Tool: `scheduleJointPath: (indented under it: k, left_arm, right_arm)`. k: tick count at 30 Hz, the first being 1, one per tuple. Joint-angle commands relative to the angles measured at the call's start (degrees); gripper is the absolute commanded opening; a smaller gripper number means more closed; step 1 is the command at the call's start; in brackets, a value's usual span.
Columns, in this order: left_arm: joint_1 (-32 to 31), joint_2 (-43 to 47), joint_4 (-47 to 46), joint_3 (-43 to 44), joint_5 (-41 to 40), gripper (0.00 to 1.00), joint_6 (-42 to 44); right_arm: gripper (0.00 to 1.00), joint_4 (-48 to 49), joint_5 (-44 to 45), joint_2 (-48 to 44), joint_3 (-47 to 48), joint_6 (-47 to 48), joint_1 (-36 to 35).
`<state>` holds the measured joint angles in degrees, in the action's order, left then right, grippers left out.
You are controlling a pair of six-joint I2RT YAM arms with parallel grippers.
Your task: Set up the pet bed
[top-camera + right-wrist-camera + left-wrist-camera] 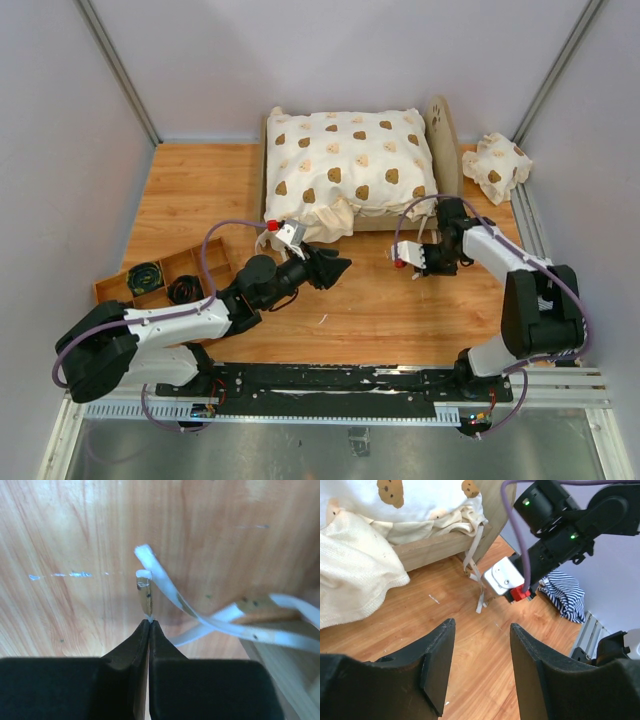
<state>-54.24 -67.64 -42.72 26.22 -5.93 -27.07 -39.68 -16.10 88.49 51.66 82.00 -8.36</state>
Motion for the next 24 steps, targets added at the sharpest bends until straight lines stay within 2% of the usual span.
scheduleJointPath:
  k: [1,7,12,17,20,24]
  left_arm:
    - [-0.25,-0.12,-0.98,-0.58,-0.99,0.52,-0.14]
    - [-0.25,-1.6,-0.93,-0.37,-1.37,0.52,0.22]
    - [-0.26,-2.91,-0.96,0.26,-1.77,0.52,0.15]
    - [-0.32,-5.5,-1.05,1.37,-1.25,0.52,-0.77]
    - [-0.41,-8.14,-2.23,2.7,1.35,0.5,-1.12]
    - [-2.14,-14.33,-6.71,4.47,2.14,0.49,-0.03]
  right_arm:
    - [0.0,-0.32,-0.6,-6.59,0.01,-5.49,0.9]
    - [0.0,3.76,-4.32,-9.09,-1.14,-12.11,2.72]
    - [0.0,15.34,-7.02,-11.76,-3.01,-25.16,4.75]
    - [0.0,24.41,-3.88,-13.83,-7.18,-32.44,4.84]
    - [0.0,25.78,-2.22,-13.82,-7.59,-35.6,4.92]
    - [0.0,24.3,-6.77,-13.72,-6.25,-42.21,4.85]
